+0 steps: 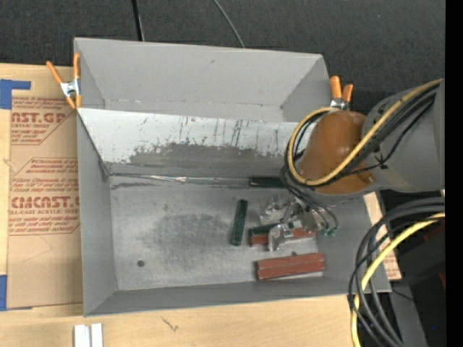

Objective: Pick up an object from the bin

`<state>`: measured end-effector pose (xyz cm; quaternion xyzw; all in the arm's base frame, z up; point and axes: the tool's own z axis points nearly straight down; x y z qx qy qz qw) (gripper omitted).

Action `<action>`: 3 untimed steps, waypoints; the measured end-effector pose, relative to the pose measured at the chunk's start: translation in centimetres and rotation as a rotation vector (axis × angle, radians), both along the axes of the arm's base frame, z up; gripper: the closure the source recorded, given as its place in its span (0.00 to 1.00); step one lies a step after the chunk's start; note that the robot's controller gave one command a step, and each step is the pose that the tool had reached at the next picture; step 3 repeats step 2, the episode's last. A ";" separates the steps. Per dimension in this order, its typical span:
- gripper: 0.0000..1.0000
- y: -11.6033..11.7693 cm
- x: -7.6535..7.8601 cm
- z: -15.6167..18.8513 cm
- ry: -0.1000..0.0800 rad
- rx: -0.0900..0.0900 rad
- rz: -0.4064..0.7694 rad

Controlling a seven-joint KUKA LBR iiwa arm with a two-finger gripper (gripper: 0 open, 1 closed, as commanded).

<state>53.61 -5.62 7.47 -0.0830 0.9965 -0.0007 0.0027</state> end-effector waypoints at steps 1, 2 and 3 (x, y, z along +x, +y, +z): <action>1.00 0.0 0.0 0.0 0.000 0.000 0.000; 1.00 0.6 0.0 19.7 0.007 0.001 0.000; 1.00 0.6 0.0 19.7 0.007 0.001 0.000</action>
Offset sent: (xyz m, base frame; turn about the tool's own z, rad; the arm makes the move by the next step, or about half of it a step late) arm 0.0001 0.0062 0.2333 0.0002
